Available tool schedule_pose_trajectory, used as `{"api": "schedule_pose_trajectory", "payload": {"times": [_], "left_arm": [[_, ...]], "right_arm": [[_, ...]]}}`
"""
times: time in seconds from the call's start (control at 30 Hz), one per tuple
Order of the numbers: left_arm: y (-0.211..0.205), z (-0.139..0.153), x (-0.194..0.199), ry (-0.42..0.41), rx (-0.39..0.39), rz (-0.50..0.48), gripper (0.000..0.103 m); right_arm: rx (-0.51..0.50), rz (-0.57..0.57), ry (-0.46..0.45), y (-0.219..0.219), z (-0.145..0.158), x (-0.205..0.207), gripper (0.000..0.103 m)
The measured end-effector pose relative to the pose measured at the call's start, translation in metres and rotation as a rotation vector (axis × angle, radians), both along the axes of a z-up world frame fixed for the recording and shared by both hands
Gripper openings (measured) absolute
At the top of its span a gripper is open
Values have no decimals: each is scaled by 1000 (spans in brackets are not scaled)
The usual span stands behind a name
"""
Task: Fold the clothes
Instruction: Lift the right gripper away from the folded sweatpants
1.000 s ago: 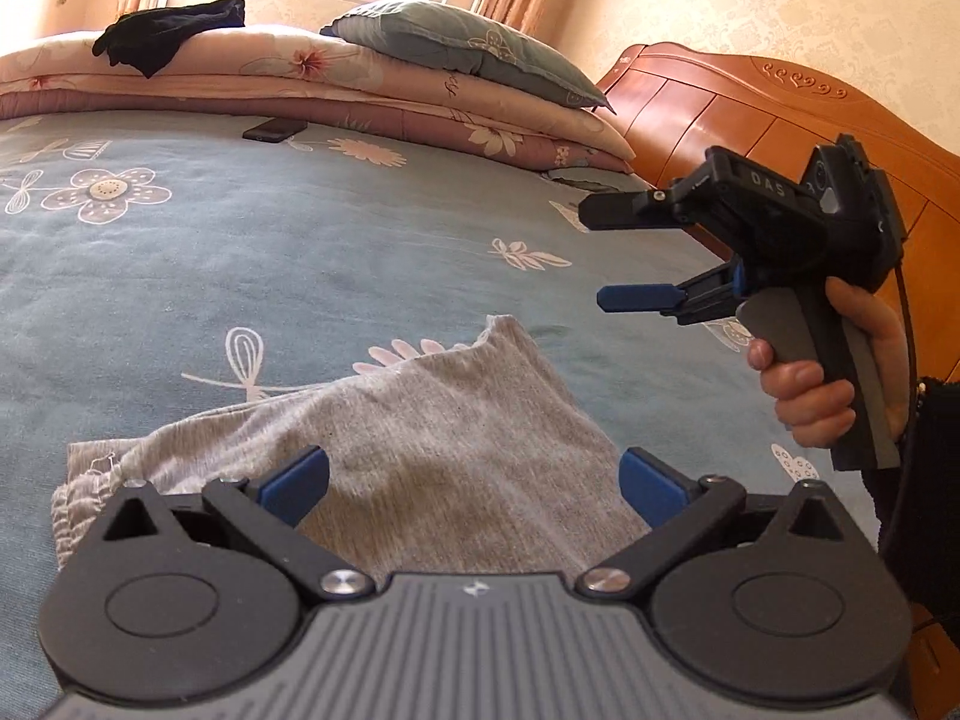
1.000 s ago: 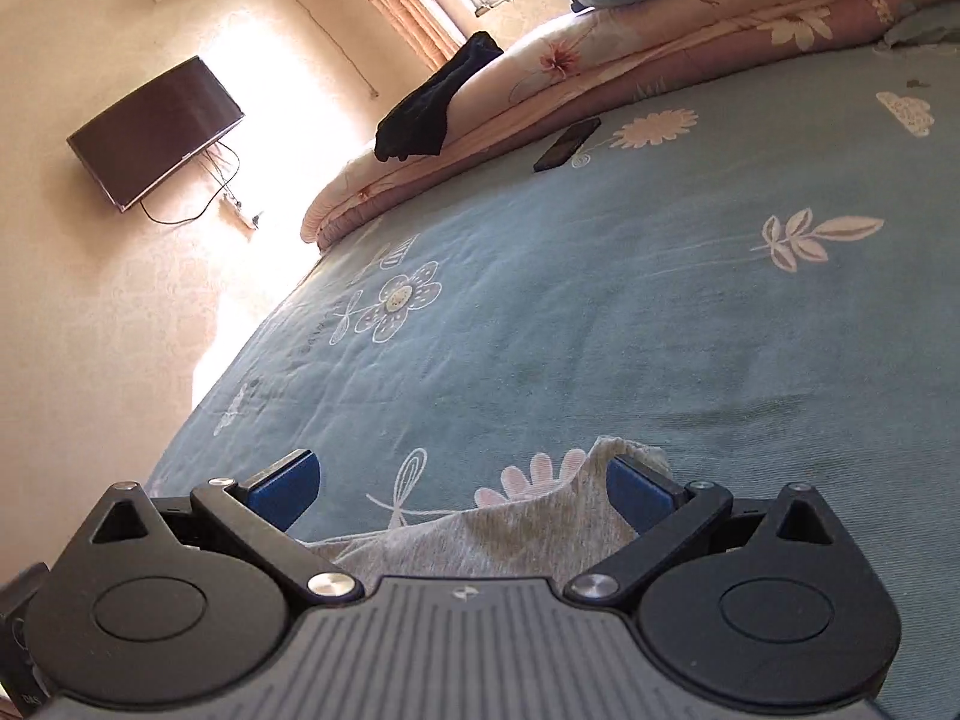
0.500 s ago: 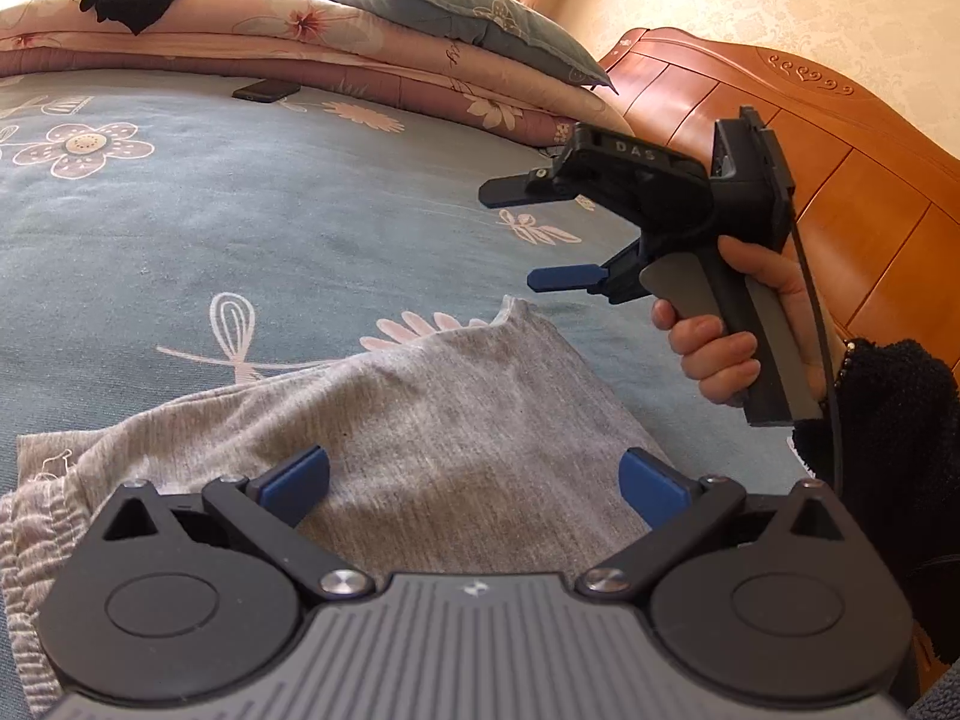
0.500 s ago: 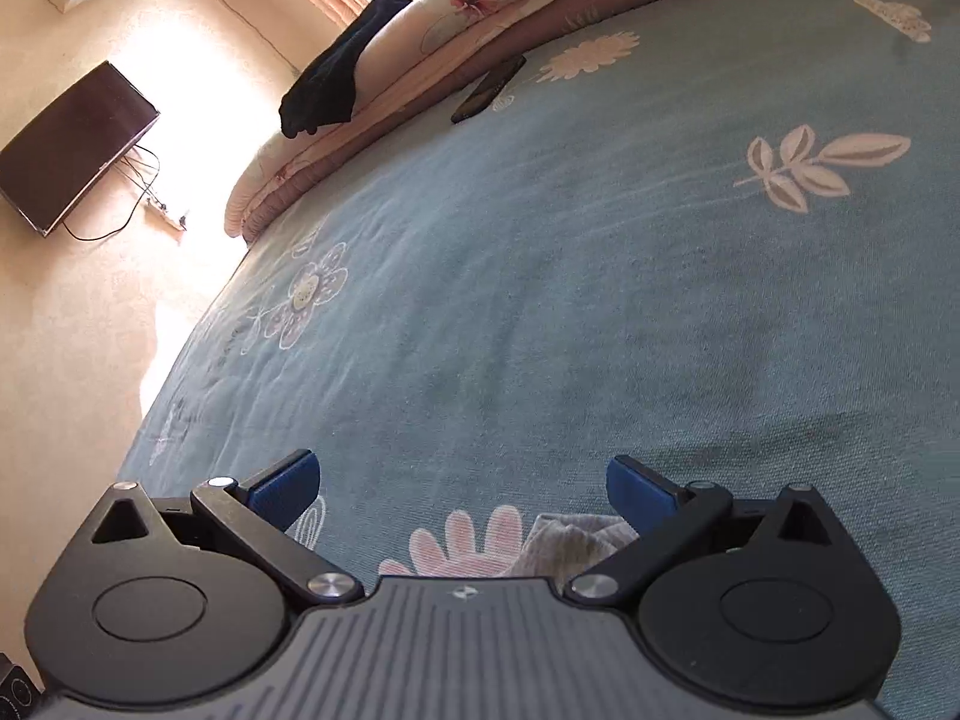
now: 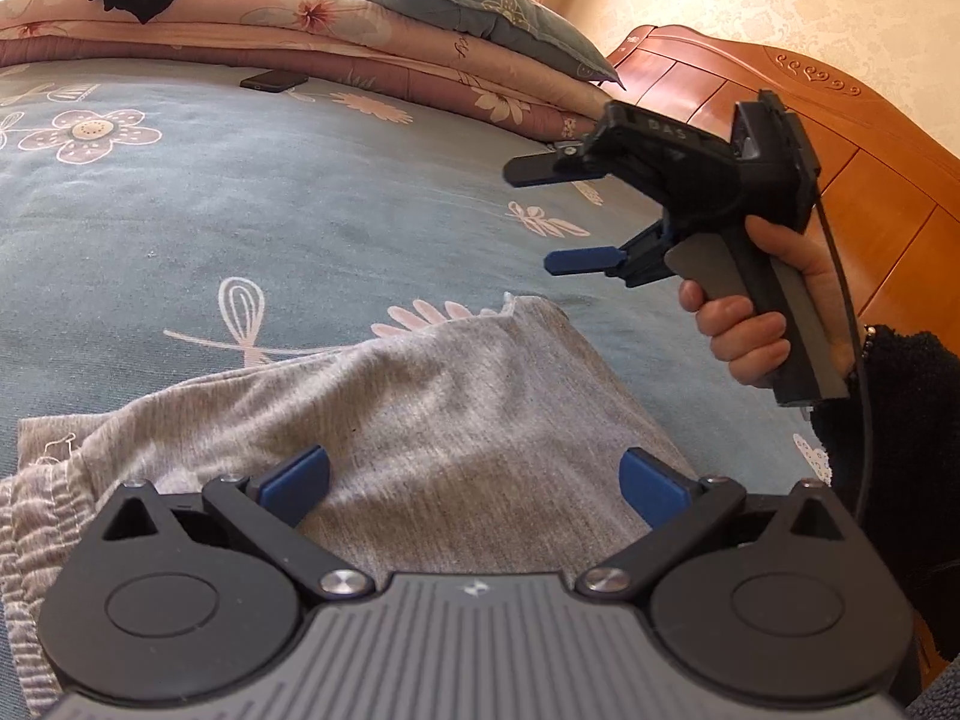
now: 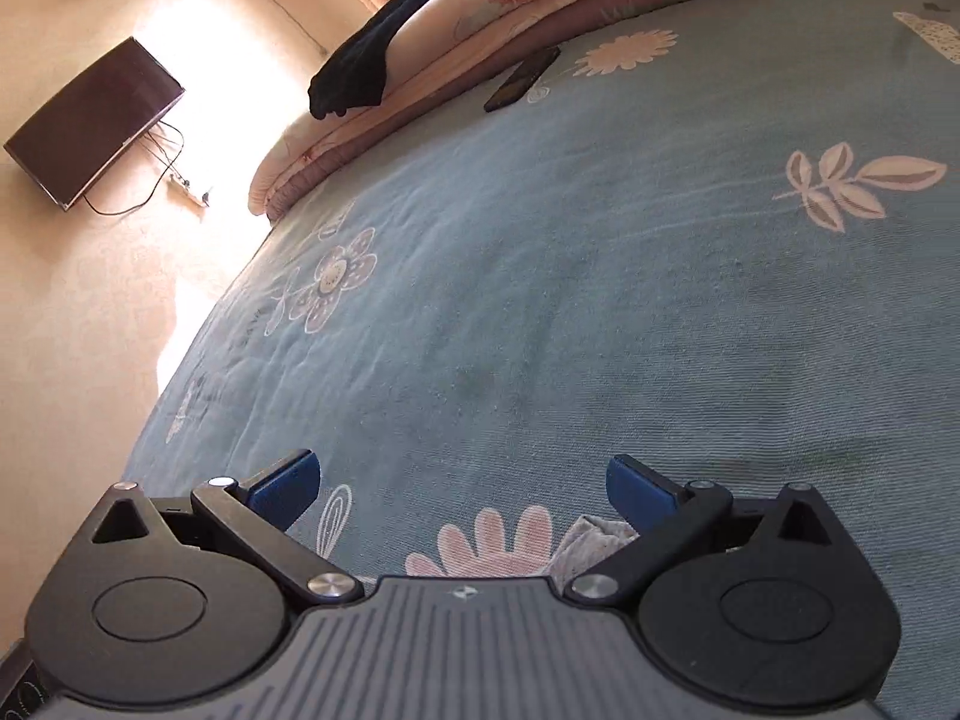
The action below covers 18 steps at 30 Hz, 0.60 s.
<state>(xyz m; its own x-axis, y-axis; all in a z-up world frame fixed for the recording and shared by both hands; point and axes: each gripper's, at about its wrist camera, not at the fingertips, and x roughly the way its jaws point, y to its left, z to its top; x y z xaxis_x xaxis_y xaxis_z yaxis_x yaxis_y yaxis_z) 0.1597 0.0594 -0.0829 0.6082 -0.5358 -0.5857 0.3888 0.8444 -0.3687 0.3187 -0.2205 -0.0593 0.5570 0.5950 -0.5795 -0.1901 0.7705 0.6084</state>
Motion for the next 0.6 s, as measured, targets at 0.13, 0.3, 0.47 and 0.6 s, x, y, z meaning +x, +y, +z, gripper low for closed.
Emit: {"api": "schedule_pose_trajectory", "payload": {"times": [0.13,0.3,0.47,0.6], "left_arm": [[-6,-3,1,-2,43,-8,102],[-16,-3,2,-5,99,-3,102],[-16,-2,4,12,97,5,102],[-17,-3,6,11,105,7,102]], "right_arm": [[86,-64,63,-45,-15,-24,103],[317,-55,194,-61,-65,-16,98],[511,12,129,-60,-66,1,91],[445,5,95,-68,-48,-4,91]]}}
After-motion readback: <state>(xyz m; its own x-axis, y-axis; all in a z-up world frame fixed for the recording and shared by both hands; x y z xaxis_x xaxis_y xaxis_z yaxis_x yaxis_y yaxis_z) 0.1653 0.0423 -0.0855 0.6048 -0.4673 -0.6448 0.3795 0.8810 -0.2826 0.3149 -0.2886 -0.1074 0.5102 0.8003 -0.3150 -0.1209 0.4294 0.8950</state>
